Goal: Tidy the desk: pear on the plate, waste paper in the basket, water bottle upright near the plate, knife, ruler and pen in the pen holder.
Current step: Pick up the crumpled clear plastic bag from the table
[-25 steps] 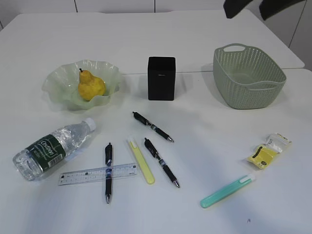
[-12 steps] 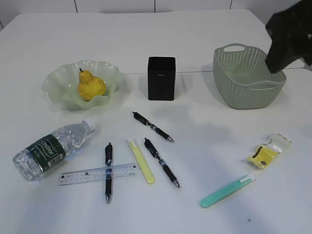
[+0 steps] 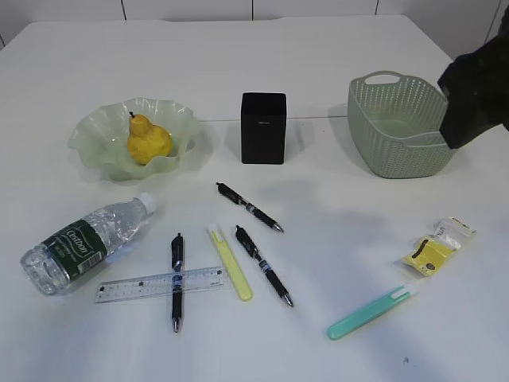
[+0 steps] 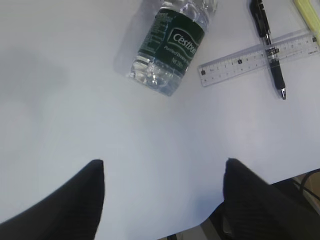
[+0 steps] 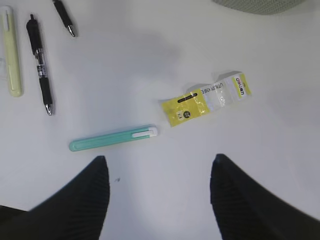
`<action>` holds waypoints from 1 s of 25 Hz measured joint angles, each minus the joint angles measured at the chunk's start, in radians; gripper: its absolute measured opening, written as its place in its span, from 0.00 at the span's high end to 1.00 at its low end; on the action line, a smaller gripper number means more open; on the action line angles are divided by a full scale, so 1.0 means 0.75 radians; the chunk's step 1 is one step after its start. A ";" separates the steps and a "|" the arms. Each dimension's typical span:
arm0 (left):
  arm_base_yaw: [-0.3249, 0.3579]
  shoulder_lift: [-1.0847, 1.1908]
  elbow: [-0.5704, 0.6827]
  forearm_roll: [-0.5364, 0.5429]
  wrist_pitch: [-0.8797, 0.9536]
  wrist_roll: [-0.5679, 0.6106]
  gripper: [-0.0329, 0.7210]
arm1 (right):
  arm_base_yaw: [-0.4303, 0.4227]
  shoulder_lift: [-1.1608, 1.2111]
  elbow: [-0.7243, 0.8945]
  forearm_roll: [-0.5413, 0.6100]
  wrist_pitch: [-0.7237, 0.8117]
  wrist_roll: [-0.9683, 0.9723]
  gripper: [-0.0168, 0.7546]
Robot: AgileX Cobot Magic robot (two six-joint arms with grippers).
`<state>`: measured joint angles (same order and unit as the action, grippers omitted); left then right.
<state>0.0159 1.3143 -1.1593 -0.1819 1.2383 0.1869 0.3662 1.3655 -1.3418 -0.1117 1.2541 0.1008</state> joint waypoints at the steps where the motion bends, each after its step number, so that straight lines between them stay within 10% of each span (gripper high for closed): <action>1: 0.000 0.000 0.000 0.000 -0.006 0.000 0.26 | 0.000 0.000 0.000 -0.005 0.000 -0.002 0.33; 25: 0.000 -0.374 0.652 0.043 -1.162 0.000 0.28 | 0.000 0.000 0.006 -0.142 -0.002 -0.026 0.33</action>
<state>0.0159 1.0337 -0.6701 -0.1498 0.3669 0.1869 0.3662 1.3652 -1.3369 -0.2185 1.2525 0.0812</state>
